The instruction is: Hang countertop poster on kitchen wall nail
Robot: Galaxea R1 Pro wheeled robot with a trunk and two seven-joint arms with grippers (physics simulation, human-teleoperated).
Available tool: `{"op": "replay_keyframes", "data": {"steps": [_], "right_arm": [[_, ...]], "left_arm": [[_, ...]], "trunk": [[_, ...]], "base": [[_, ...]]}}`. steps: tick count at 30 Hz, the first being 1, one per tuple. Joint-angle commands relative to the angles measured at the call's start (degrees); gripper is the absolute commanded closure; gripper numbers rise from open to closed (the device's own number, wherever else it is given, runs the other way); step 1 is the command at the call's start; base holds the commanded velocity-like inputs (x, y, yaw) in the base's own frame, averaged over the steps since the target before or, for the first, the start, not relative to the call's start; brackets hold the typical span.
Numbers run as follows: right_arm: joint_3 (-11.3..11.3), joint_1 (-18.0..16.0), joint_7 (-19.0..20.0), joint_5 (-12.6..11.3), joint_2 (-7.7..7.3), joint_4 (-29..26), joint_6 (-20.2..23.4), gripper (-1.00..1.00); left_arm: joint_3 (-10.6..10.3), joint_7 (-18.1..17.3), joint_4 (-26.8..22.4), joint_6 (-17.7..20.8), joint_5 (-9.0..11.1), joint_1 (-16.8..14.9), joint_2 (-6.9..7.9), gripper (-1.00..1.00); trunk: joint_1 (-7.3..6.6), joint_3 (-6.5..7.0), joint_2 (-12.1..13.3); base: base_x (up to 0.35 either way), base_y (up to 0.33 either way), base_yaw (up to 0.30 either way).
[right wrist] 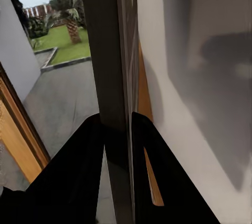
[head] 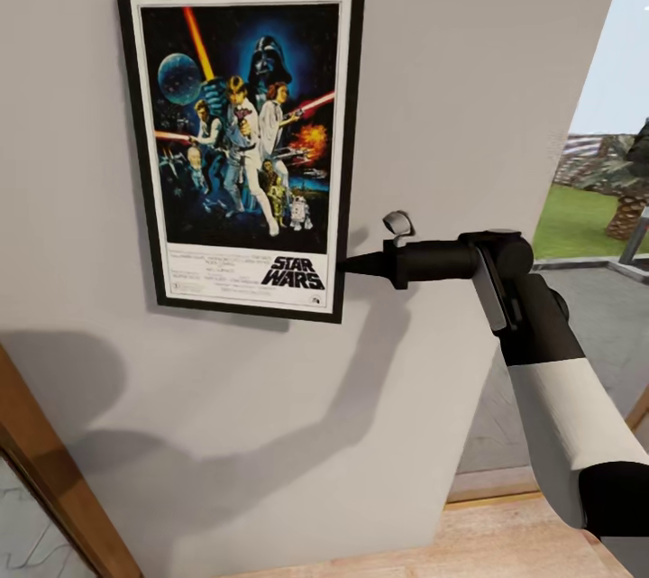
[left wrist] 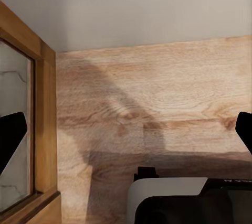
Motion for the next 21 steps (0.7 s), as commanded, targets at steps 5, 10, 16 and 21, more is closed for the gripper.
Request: {"op": "replay_keyframes", "data": {"steps": [5, 10, 16, 21], "right_arm": [[0.1, -0.1, -0.1, -0.3, -0.05, 0.0, 1.9, 1.00], [0.1, -0.1, -0.2, -0.2, -0.05, 0.0, 2.0, 1.00], [-4.2, 0.0, -5.8, -0.3, -0.05, -0.1, 3.8, -1.00], [-4.9, 0.0, -6.7, -0.3, -0.05, -0.1, 4.7, -1.00]], "left_arm": [[0.2, -0.3, 0.0, -0.1, -0.3, 0.0, 0.00, -1.00], [0.2, -0.3, 0.0, -0.1, -0.3, 0.0, 0.05, -1.00], [0.2, -0.3, 0.0, -0.1, -0.3, 0.0, 0.06, -1.00], [0.2, -0.3, 0.0, -0.1, -0.3, 0.0, 0.06, -1.00]], "trunk": [[0.05, -0.12, -0.1], [0.05, -0.12, -0.1], [0.05, -0.12, -0.1], [0.05, -0.12, -0.1]], "base": [[0.172, 0.058, 0.000], [0.117, 0.029, 0.000], [0.014, 0.003, 0.000], [0.001, 0.000, 0.000]]}}
